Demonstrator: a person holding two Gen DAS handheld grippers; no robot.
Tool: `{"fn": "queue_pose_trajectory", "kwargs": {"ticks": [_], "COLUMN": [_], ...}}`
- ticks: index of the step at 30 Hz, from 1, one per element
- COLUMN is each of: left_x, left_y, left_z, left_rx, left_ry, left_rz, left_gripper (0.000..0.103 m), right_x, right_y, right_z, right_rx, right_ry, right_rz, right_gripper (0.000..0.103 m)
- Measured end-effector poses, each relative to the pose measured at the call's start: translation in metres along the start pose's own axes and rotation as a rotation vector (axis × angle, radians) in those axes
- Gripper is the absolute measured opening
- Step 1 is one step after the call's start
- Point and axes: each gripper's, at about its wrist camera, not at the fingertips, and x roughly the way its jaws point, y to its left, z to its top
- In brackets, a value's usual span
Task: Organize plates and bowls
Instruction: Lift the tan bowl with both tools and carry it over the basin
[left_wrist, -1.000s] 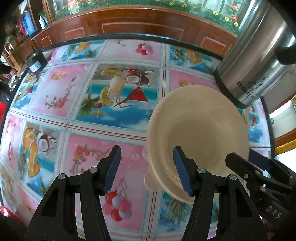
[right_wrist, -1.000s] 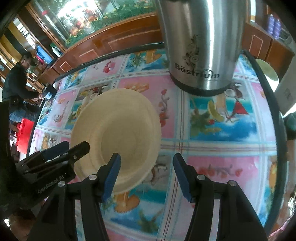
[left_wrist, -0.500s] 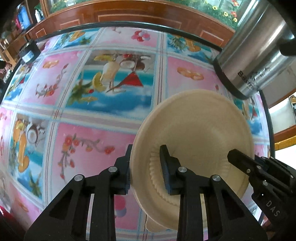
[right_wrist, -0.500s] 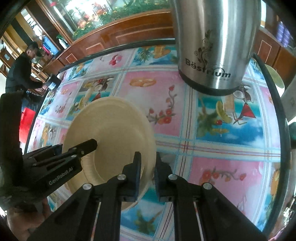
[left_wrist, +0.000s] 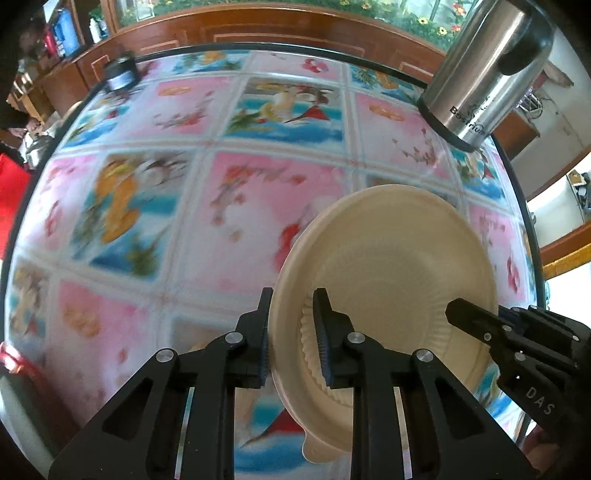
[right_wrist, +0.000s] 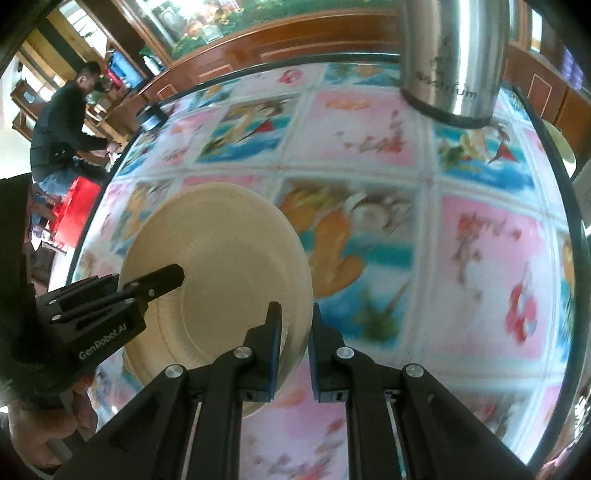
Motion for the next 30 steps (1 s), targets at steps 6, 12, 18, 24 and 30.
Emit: {"fn": "queue_pose_trajectory", "kwargs": {"ticks": [6, 12, 18, 24, 30], "left_x": [-0.033, -0.061, -0.088, -0.114, -0.132], "left_y": [0.041, 0.078, 0.102, 0.130, 0.165], "left_z": [-0.037, -0.067, -0.083, -0.093, -0.101], "left_rx": [-0.027, -0.050, -0.058, -0.072, -0.113], "left_ry": [-0.008, -0.013, -0.033, -0.064, -0.085], "left_rz": [0.019, 0.025, 0.018, 0.015, 0.028], "left_gripper": [0.020, 0.020, 0.020, 0.020, 0.020], "right_x": [0.001, 0.000, -0.008, -0.016, -0.017], "right_y": [0.050, 0.092, 0.126, 0.160, 0.201], "right_z": [-0.024, -0.043, -0.053, -0.055, -0.053], "right_rx": [-0.028, -0.055, -0.088, -0.127, -0.189], "right_ry": [0.026, 0.037, 0.031, 0.008, -0.005], "right_rz": [0.021, 0.025, 0.016, 0.009, 0.021], "right_gripper": [0.012, 0.012, 0.012, 0.012, 0.013]}}
